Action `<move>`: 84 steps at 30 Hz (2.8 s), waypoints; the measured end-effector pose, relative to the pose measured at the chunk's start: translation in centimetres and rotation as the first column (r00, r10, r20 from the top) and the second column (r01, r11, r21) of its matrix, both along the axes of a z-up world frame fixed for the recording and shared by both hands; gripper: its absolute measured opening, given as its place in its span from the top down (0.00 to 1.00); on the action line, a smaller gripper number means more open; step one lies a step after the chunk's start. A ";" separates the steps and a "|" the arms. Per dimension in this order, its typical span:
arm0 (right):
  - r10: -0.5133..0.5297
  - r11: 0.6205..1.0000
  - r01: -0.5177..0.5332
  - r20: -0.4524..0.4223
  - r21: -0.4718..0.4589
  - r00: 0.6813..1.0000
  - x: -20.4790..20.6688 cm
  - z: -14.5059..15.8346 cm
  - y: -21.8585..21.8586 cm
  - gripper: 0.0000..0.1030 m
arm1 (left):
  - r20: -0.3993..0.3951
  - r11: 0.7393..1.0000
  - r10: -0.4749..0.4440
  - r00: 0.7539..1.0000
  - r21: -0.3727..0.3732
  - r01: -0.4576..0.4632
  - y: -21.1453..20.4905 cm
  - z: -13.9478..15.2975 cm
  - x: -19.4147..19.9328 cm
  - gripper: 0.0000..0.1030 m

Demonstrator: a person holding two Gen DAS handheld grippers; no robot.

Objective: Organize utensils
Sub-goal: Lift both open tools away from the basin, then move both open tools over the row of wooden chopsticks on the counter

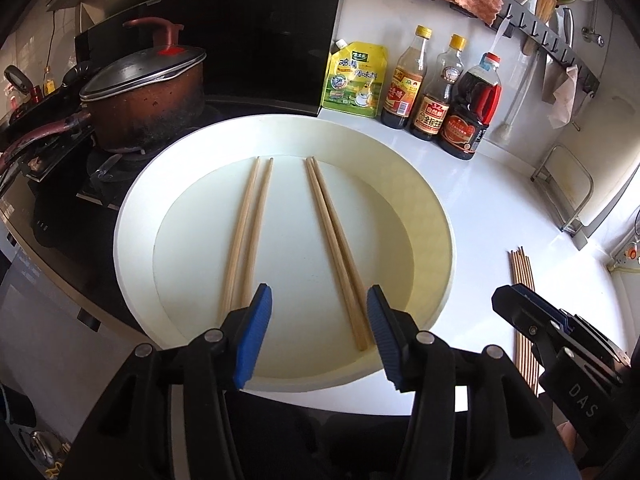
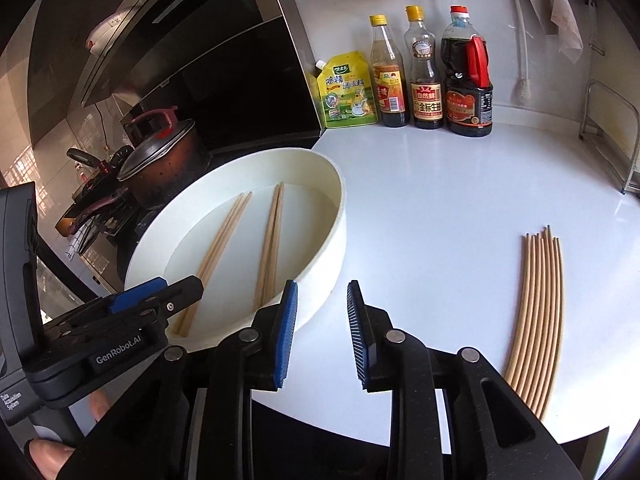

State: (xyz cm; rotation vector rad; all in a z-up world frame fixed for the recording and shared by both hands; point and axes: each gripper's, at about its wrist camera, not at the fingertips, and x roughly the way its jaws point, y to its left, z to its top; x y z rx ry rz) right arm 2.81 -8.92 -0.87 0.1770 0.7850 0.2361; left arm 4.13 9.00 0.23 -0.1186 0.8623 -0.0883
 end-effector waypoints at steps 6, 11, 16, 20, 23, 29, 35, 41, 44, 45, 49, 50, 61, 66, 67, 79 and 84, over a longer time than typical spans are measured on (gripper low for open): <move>-0.043 0.999 0.043 0.002 0.006 0.999 -1.6 -0.1 -2.7 0.74 | 0.002 0.998 -0.050 0.999 0.026 0.050 -2.6 0.1 -0.8 0.49; -0.087 0.996 0.087 0.014 -0.011 0.996 -3.2 0.1 -5.3 0.72 | -0.001 0.994 -0.102 0.995 0.029 0.102 -5.1 0.1 -1.3 0.49; -0.155 0.988 0.155 0.019 -0.011 0.988 -4.5 -0.1 -8.2 0.72 | 0.003 0.987 -0.155 0.988 0.037 0.155 -7.4 0.2 -1.8 0.47; -0.207 0.978 0.208 0.010 -0.011 0.978 -5.3 -0.4 -10.5 0.72 | 0.004 0.978 -0.202 0.979 0.044 0.202 -9.6 0.4 -2.0 0.47; -0.243 0.970 0.243 0.008 -0.015 0.970 -5.7 -0.5 -12.1 0.72 | 0.006 0.971 -0.234 0.972 0.044 0.234 -11.3 0.5 -2.1 0.46; -0.308 0.951 0.308 -0.003 -0.020 0.951 -6.6 -1.0 -15.0 0.70 | 0.006 0.954 -0.296 0.955 0.043 0.295 -14.5 0.5 -2.2 0.44; -0.357 0.934 0.356 -0.017 -0.029 0.934 -6.7 -1.8 -17.1 0.69 | -0.011 0.939 -0.340 0.940 0.042 0.341 -17.2 -0.2 -1.8 0.42; -0.391 0.920 0.389 -0.051 -0.038 0.919 -5.9 -3.3 -18.6 0.69 | -0.044 0.931 -0.361 0.932 0.037 0.363 -19.1 -1.7 -0.9 0.40; -0.393 0.919 0.390 -0.070 -0.055 0.917 -5.1 -4.1 -18.8 0.67 | -0.071 0.930 -0.364 0.929 0.029 0.367 -19.7 -2.8 -0.3 0.40; -0.393 0.919 0.389 -0.076 -0.060 0.917 -4.8 -4.4 -18.8 0.66 | -0.080 0.929 -0.366 0.927 0.028 0.369 -19.8 -3.2 -0.2 0.40; -0.387 0.922 0.381 -0.104 -0.070 0.916 -3.8 -5.8 -18.9 0.66 | -0.106 0.930 -0.362 0.926 0.034 0.367 -20.2 -4.4 0.6 0.40; -0.387 0.921 0.381 -0.109 -0.077 0.915 -3.6 -6.1 -18.9 0.66 | -0.112 0.931 -0.358 0.927 0.034 0.364 -20.2 -4.7 0.9 0.40; -0.380 0.922 0.363 -0.132 -0.132 0.916 -1.8 -7.9 -17.9 0.66 | -0.159 0.935 -0.341 0.926 0.039 0.351 -19.7 -6.4 2.0 0.39; -0.370 0.925 0.350 -0.137 -0.149 0.919 -1.5 -8.1 -17.3 0.66 | -0.166 0.936 -0.340 0.925 0.039 0.351 -19.6 -6.5 2.1 0.39; -0.371 0.924 0.349 -0.138 -0.158 0.918 -1.4 -8.1 -17.3 0.66 | -0.168 0.936 -0.340 0.925 0.038 0.351 -19.6 -6.6 2.1 0.39; -0.379 0.919 0.355 -0.138 -0.171 0.915 -1.7 -8.3 -17.8 0.66 | -0.173 0.934 -0.346 0.922 0.034 0.357 -20.1 -6.8 2.3 0.38; -0.390 0.914 0.365 -0.133 -0.180 0.911 -1.9 -8.2 -18.3 0.66 | -0.176 0.929 -0.356 0.918 0.034 0.368 -20.9 -7.1 2.4 0.37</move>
